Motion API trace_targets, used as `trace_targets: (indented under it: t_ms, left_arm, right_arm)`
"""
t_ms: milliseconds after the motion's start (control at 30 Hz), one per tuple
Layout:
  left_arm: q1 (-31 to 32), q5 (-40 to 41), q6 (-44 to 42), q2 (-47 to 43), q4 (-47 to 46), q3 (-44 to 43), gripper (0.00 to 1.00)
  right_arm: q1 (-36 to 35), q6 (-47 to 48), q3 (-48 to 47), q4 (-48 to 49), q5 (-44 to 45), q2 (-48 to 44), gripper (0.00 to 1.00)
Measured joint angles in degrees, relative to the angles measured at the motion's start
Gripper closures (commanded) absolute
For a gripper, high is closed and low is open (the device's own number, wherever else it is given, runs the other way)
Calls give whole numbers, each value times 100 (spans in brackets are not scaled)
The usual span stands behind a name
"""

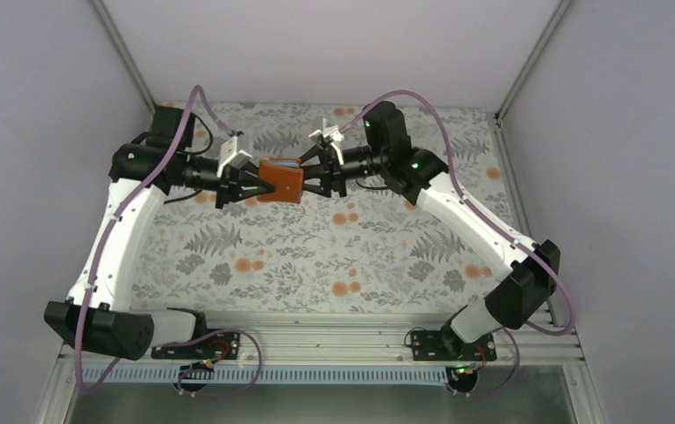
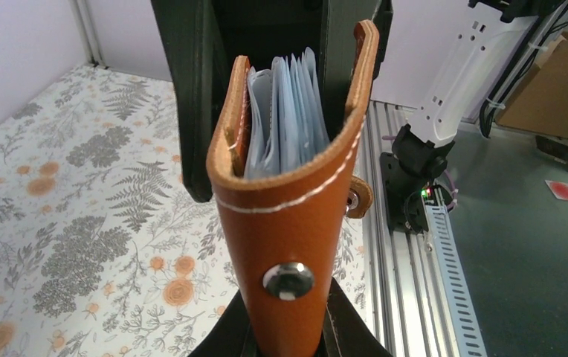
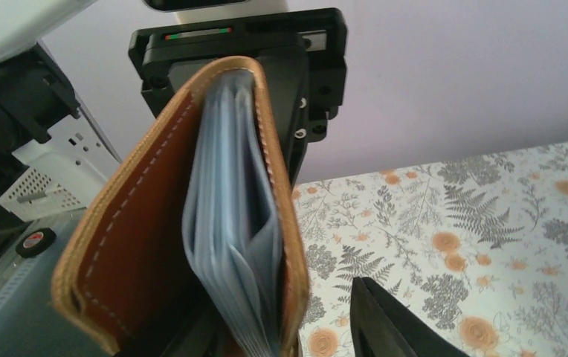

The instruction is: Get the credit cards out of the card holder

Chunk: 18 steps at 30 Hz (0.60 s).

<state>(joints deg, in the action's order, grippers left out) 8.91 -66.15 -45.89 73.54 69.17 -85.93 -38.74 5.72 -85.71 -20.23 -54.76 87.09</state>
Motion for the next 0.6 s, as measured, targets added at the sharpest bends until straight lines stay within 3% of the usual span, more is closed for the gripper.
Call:
trace_targets:
  t_ms: [67, 133, 233, 400, 467, 500, 600]
  left_arm:
    - [0, -7, 0, -2, 2, 2, 98]
    - [0, -11, 2, -7, -7, 13, 98]
    - [-11, -48, 44, -11, -13, 61, 96]
    - [-7, 278, 382, -83, -323, 81, 28]
    - [4, 682, 636, -98, -610, 90, 9]
    - [7, 894, 743, -98, -730, 94, 1]
    - [7, 1746, 1113, -90, -1117, 114, 0]
  right_arm:
    - [-72, -63, -28, 46, 7, 28, 71]
    - [-111, -72, -46, 105, 7, 37, 91]
    - [-170, -155, -63, 157, -33, 42, 96]
    - [-168, -391, 39, 343, 107, 22, 96]
    - [-153, -614, 210, 433, 306, -9, 96]
    - [-140, -684, 249, 435, 398, -11, 96]
    - [-131, -1191, 297, 328, 1305, -4, 96]
